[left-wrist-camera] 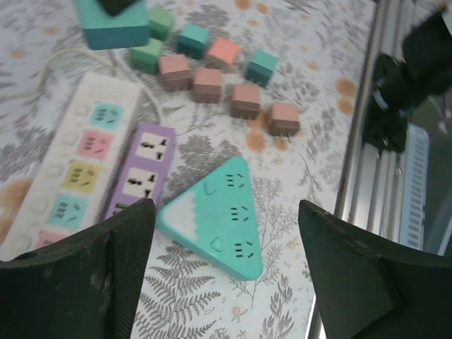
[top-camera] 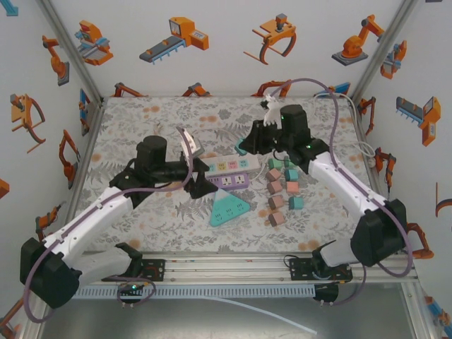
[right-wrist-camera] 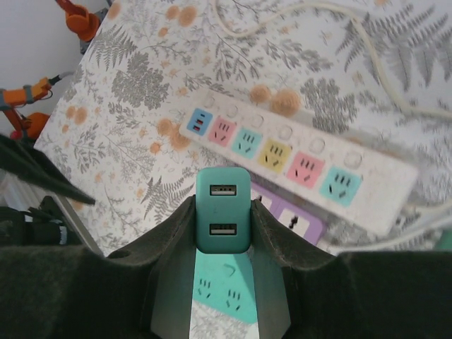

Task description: Pull the plug off the socket

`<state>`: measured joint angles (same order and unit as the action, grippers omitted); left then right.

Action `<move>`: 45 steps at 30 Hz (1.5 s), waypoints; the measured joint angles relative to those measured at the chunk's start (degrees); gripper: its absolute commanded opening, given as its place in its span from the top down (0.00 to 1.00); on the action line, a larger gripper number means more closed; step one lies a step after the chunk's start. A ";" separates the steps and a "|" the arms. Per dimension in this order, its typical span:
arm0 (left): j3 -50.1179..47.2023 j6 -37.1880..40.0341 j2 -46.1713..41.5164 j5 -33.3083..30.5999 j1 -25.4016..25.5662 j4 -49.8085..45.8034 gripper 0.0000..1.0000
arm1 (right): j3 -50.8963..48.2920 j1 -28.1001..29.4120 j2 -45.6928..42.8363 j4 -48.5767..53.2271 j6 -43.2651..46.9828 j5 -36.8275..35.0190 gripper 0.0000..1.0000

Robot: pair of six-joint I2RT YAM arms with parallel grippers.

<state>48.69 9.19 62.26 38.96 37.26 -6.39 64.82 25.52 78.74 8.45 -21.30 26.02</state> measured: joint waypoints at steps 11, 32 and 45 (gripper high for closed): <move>-0.39 7.69 1.84 1.25 14.12 -1.05 0.00 | -17.99 -8.81 -27.30 11.80 -12.72 -6.21 0.86; -1.46 6.91 4.83 -5.42 19.08 3.23 0.03 | -44.76 -23.37 -47.63 24.28 -21.46 -9.27 0.84; -1.44 6.69 6.62 -6.40 19.08 3.58 0.03 | -53.29 -25.09 -53.55 17.68 -26.27 -10.56 0.66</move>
<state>47.24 15.88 68.88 32.56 56.34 -2.81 11.53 0.43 25.19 26.13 -47.57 15.46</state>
